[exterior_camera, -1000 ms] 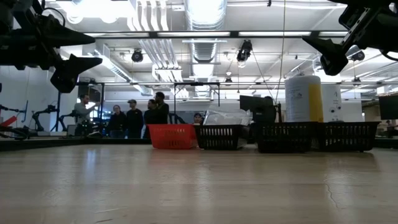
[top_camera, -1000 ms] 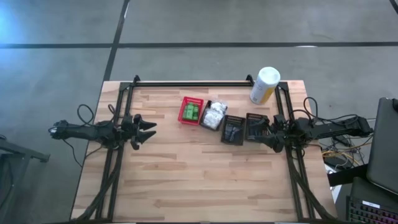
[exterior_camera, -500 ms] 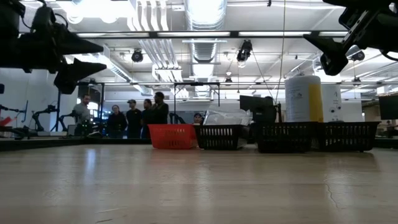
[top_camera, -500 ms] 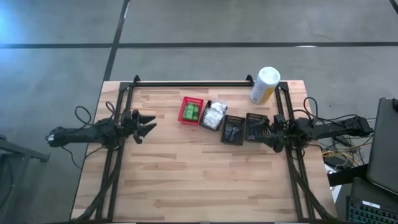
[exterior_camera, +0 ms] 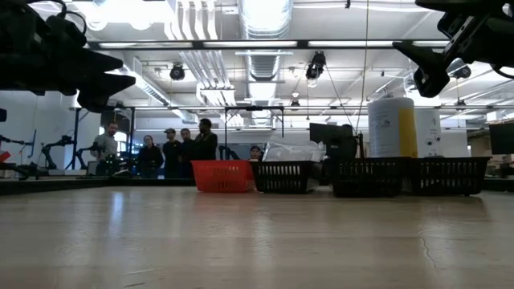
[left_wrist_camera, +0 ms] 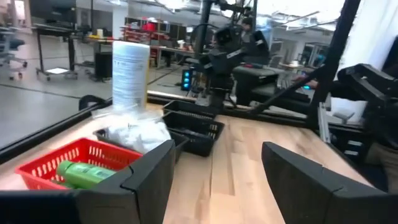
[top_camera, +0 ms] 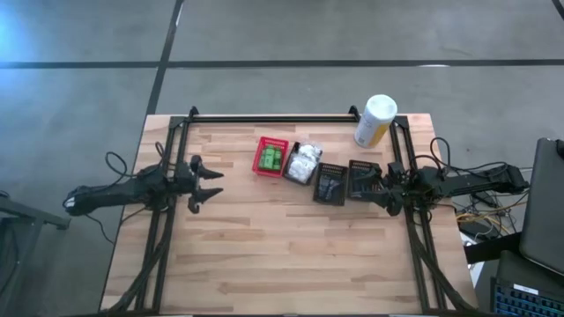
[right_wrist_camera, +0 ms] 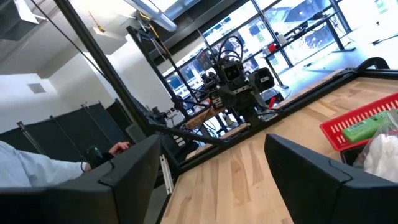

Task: Pick & Place Travel size toiletries
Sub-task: Return to Home Position

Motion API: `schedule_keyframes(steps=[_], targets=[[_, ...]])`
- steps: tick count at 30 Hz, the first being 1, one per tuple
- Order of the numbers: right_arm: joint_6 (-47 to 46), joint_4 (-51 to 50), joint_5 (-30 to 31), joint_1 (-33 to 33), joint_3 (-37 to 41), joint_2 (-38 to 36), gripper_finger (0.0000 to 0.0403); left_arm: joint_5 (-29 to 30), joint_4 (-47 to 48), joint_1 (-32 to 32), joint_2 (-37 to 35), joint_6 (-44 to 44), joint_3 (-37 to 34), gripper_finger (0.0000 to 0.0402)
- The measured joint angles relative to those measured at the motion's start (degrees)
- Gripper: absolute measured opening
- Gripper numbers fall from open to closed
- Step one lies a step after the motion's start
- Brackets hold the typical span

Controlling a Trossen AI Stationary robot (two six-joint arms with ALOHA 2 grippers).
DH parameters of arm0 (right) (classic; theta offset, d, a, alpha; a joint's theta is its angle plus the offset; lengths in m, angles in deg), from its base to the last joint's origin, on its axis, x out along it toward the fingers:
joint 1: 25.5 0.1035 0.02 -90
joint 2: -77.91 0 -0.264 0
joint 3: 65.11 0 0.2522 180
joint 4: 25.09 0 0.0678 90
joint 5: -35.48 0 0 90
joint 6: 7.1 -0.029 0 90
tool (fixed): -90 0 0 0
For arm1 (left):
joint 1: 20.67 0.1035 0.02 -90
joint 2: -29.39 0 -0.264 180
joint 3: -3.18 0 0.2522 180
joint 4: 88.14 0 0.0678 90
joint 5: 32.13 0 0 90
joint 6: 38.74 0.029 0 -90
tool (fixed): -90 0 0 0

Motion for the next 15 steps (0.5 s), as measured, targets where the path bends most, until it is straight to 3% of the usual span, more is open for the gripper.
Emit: schedule_keyframes(steps=[15], targets=[[0.0, 0.01, 0.0, 0.0, 0.0, 0.01, 0.0253, -0.9, -0.79, 0.09, 0.13, -1.17, 0.17, 0.0245]])
